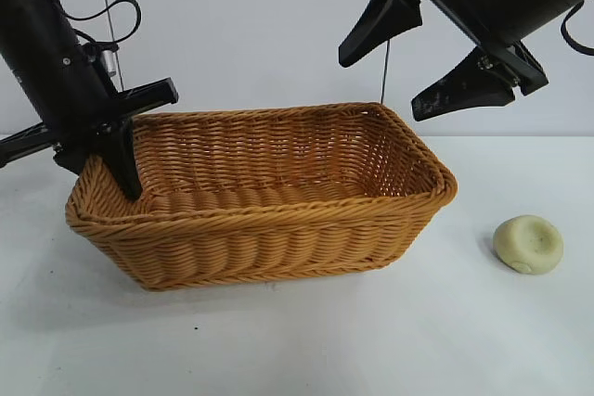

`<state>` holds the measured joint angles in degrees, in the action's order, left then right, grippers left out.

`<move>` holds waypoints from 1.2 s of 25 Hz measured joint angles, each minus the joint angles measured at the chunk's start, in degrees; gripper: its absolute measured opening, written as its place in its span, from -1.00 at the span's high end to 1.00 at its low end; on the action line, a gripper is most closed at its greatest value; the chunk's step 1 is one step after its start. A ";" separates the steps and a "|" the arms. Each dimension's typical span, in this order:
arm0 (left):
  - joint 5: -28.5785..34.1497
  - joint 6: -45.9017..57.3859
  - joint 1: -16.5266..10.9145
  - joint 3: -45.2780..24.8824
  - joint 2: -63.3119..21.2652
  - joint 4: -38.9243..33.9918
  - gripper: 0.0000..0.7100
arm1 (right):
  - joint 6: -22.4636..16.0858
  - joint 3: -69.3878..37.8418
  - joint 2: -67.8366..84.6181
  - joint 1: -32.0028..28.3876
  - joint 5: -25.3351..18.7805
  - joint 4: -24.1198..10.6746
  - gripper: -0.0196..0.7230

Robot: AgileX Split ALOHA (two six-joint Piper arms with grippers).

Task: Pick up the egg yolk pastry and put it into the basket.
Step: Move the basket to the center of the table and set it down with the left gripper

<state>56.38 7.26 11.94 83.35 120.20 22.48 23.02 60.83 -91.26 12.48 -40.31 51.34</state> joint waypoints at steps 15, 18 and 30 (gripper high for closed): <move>-3.79 -5.22 0.00 0.24 2.79 0.06 0.75 | 0.00 0.00 0.00 0.00 0.00 0.00 -0.74; -4.08 -5.57 0.00 0.31 2.79 0.06 0.75 | 0.00 0.00 0.00 0.00 0.00 0.00 -0.74; -4.23 -5.90 0.00 0.41 2.79 1.59 -0.53 | 0.00 0.00 0.00 0.00 0.00 0.00 -0.74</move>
<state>52.15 1.37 11.94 83.76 122.98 24.07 23.02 60.83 -91.26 12.48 -40.31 51.34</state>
